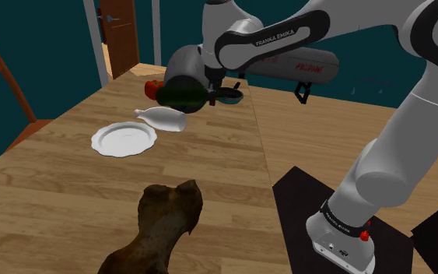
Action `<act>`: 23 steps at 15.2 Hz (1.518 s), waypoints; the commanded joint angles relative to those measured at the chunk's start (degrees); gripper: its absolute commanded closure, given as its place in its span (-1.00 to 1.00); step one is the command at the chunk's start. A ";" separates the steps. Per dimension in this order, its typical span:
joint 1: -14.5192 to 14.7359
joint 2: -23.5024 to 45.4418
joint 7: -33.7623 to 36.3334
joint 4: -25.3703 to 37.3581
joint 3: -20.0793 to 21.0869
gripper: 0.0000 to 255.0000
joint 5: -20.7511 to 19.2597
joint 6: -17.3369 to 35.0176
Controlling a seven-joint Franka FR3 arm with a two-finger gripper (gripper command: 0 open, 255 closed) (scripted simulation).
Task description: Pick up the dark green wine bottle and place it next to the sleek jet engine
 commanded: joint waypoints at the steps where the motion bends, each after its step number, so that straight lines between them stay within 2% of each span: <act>1: 0.06 0.48 0.52 -1.07 0.07 1.00 -0.33 1.40; 23: 0.01 8.70 8.13 -8.44 -0.85 1.00 -6.70 15.67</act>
